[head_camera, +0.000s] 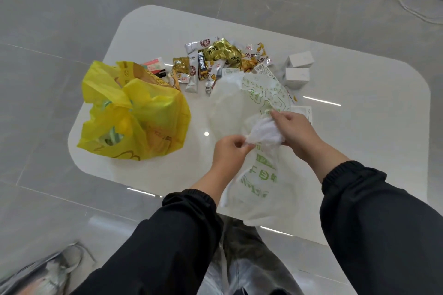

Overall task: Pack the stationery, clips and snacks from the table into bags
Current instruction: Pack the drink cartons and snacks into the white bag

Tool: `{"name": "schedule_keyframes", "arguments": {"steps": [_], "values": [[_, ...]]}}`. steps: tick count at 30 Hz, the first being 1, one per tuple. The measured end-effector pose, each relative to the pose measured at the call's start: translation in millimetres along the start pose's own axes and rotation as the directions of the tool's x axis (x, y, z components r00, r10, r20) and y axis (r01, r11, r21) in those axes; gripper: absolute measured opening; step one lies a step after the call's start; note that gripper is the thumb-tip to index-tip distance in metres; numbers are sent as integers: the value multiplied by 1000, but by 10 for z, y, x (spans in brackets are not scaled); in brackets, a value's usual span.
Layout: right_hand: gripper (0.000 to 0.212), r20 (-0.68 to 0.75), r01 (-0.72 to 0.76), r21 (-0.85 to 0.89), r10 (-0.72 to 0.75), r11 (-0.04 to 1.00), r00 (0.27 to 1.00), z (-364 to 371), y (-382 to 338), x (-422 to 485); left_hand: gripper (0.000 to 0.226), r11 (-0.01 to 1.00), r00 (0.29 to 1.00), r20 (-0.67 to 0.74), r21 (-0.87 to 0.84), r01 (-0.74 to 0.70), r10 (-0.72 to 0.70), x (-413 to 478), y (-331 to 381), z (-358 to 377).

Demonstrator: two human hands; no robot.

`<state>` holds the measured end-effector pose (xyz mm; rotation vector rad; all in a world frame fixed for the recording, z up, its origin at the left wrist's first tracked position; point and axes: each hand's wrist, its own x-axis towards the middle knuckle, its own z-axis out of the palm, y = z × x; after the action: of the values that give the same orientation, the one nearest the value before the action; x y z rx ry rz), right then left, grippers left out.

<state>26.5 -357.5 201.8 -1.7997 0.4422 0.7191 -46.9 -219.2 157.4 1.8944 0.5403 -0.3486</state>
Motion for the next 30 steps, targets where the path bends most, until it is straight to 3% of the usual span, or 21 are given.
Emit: {"name": "schedule_keyframes", "arguments": {"steps": [3, 5, 7, 9, 11, 13, 15, 17, 20, 22, 25, 27, 30], "values": [[32, 184, 36, 36, -42, 999, 982, -62, 118, -165, 27, 999, 1000, 0, -29, 26, -26, 31, 42, -162], [47, 270, 75, -97, -46, 992, 962, -21, 247, -300, 29, 996, 999, 4, -80, 45, -45, 42, 72, -258], [56, 221, 135, -347, -59, 928, 973, 52, 448, -338, 31, 994, 998, 24, -95, 61, -59, 27, 108, -348], [40, 116, 182, -548, -141, 816, 983, 100, 628, -287, 33, 995, 998, 30, -81, 62, -60, 7, 118, -456], [22, 18, 161, -653, -197, 740, 980, 84, 698, -200, 29, 995, 998, 6, -64, 70, -70, 18, 97, -610], [16, -27, 136, -711, -220, 690, 975, 35, 655, -125, 18, 992, 993, -8, -47, 114, -114, 64, 32, -821], [11, -18, 117, -703, -182, 701, 983, -17, 518, -118, 19, 984, 988, 20, 93, 150, -152, 116, -50, -1049], [8, 13, 106, -659, -129, 745, 992, -70, 357, -101, 29, 915, 970, 124, 376, 147, -207, 135, -70, -1262], [13, 139, 100, -521, -32, 848, 990, -132, 97, -52, 48, 724, 904, 294, 689, 24, -309, 151, 67, -1493], [14, 255, 79, -425, 36, 902, 966, -160, -38, -15, 48, 568, 898, 291, 821, -56, -331, 191, 154, -1562], [18, 275, 47, -441, 86, 896, 958, -132, -123, 53, 43, 448, 973, 85, 894, 20, -213, 259, 220, -1546], [24, 220, 9, -494, 115, 869, 969, -77, -103, 112, 37, 360, 999, -36, 932, 30, 9, 247, 204, -1423], [36, 105, 43, -647, 34, 761, 994, -5, -37, 182, 69, 296, 919, 141, 919, -260, 369, 185, 64, -1080]]}}
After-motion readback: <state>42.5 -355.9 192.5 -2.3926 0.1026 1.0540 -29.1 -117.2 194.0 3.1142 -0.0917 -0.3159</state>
